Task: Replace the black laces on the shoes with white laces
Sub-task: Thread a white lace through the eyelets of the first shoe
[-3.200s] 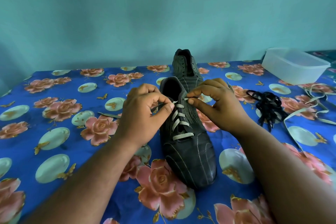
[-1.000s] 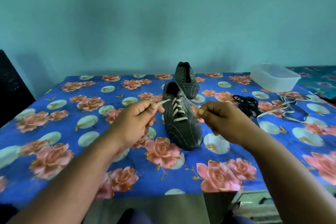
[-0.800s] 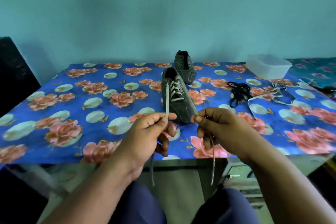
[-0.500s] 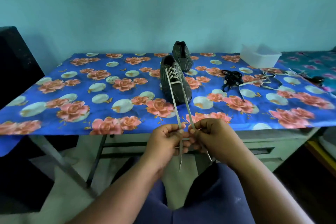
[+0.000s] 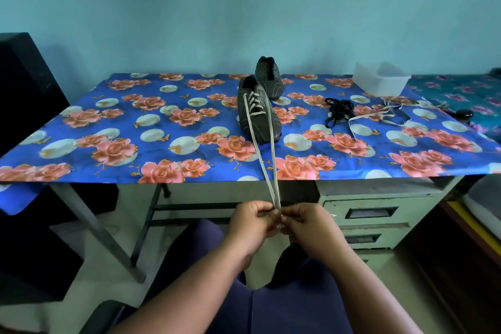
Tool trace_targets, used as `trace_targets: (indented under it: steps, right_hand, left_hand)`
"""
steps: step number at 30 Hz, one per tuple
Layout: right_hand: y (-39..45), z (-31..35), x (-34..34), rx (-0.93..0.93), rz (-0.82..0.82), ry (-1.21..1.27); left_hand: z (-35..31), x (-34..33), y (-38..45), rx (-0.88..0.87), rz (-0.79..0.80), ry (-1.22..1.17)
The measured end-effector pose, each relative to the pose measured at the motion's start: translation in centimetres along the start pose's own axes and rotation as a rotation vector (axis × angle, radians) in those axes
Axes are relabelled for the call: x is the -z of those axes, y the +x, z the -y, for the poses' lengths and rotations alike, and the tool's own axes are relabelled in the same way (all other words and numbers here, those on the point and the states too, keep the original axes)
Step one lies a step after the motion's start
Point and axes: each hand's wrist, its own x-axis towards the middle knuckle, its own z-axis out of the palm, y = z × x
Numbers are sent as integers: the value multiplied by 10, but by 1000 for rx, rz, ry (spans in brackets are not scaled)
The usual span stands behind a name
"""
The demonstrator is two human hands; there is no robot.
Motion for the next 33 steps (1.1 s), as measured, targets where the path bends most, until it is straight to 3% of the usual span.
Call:
trace_targets:
  steps: [12, 15, 20, 28, 33]
  right_hand:
    - [12, -14, 7, -238, 182, 335]
    - [13, -19, 8, -234, 164, 249]
    - [24, -2, 35, -69, 107, -53]
    - [55, 90, 74, 105, -30, 122]
    - [107, 105, 71, 151, -184, 38]
  left_hand:
    - [7, 18, 9, 69, 90, 178]
    - [11, 27, 13, 92, 113, 236]
    - [-24, 54, 12, 101, 215, 352]
    - [-127, 71, 31, -232, -8, 303]
    - [-143, 63, 74, -228, -173, 291]
